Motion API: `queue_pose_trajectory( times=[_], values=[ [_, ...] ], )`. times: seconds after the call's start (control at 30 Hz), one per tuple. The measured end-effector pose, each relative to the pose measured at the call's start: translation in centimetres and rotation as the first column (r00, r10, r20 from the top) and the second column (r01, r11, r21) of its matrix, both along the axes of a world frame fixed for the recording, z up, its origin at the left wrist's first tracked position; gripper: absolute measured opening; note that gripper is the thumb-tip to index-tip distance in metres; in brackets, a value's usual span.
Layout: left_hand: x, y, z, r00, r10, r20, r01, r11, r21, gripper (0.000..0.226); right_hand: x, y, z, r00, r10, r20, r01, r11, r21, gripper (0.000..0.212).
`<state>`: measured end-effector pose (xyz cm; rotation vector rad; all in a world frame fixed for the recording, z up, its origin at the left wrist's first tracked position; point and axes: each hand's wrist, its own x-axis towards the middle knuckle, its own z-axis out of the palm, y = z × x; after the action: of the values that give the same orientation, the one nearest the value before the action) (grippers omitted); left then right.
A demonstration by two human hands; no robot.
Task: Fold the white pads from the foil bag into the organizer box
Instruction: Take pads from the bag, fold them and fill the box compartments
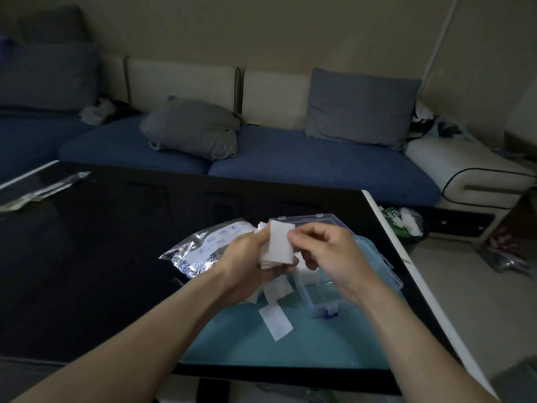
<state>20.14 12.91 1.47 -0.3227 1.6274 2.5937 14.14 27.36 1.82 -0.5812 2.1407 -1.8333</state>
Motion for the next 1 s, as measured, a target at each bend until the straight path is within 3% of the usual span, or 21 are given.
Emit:
queue_pose_trajectory(
  times=[0.1,0.17,0.2,0.27,0.33,0.4,0.53,0.6,0.63,0.67,0.7,0.73,0.77,0.83,1.0],
  values=[
    [0.0,0.0,0.1,0.986,-0.169,0.0,0.168,0.982,0.084,0.06,0.8,-1.2,-0.5,0.995,-0.033,-0.089,0.043,0.993,0.114,0.009],
    [-0.1,-0.1,-0.1,0.989,-0.149,0.013,0.149,0.988,0.031,0.052,0.8,-1.5,-0.4,0.979,-0.078,-0.186,0.113,0.976,0.187,0.005],
    [-0.2,-0.1,-0.3,0.994,-0.109,0.032,0.109,0.994,-0.012,0.041,0.8,-1.5,-0.2,0.969,-0.091,-0.23,0.138,0.971,0.194,0.013],
    [-0.2,-0.3,-0.5,0.997,-0.041,0.067,0.047,0.995,-0.087,0.021,0.4,-0.9,-0.1,0.95,-0.001,-0.311,0.075,0.972,0.224,0.048],
    [0.0,-0.6,-0.4,0.993,-0.064,0.099,0.072,0.994,-0.084,0.012,0.1,-0.5,-0.5,0.928,0.235,-0.288,-0.136,0.936,0.324,0.085],
    [0.2,-0.8,-0.1,0.984,-0.137,0.111,0.137,0.991,0.007,0.009,0.4,-0.6,-1.0,0.906,0.372,-0.199,-0.295,0.896,0.33,0.098],
    [0.8,-0.6,0.3,0.97,-0.199,0.139,0.203,0.979,-0.014,0.012,1.1,-1.4,-1.3,0.895,0.321,-0.308,-0.225,0.924,0.31,0.073],
    [0.8,-0.4,0.1,0.992,-0.072,0.105,0.076,0.997,-0.029,0.01,1.3,-1.5,-0.9,0.917,0.286,-0.278,-0.196,0.931,0.309,0.082],
    [0.6,-0.6,-0.2,0.998,0.05,0.035,-0.044,0.987,-0.156,0.011,1.3,-1.4,-0.8,0.929,0.252,-0.271,-0.148,0.924,0.352,0.09],
    [0.5,-1.0,-0.5,0.981,0.175,-0.078,-0.192,0.906,-0.377,0.011,1.2,-1.3,-0.9,0.933,0.211,-0.293,-0.065,0.896,0.439,0.091],
    [0.4,-1.4,-0.5,0.946,0.245,-0.212,-0.324,0.755,-0.57,0.008,0.9,-1.1,-1.1,0.929,0.188,-0.32,0.01,0.849,0.528,0.08],
    [0.3,-1.8,-0.5,0.911,0.267,-0.314,-0.411,0.641,-0.649,0.004,0.8,-0.9,-1.3,0.927,0.184,-0.327,0.048,0.807,0.589,0.061],
    [0.4,-2.1,-0.4,0.895,0.267,-0.356,-0.444,0.6,-0.666,0.008,0.8,-0.9,-1.5,0.93,0.201,-0.309,0.042,0.775,0.631,0.042],
    [0.5,-2.4,-0.4,0.898,0.258,-0.356,-0.436,0.622,-0.651,0.014,1.1,-1.3,-2.3,0.926,0.269,-0.266,-0.019,0.736,0.677,0.025],
    [0.9,-1.7,-1.1,0.958,0.146,-0.246,-0.281,0.64,-0.715,0.018,2.5,-3.1,-5.3,0.828,0.511,-0.23,-0.016,0.432,0.902,0.052]
  ],
)
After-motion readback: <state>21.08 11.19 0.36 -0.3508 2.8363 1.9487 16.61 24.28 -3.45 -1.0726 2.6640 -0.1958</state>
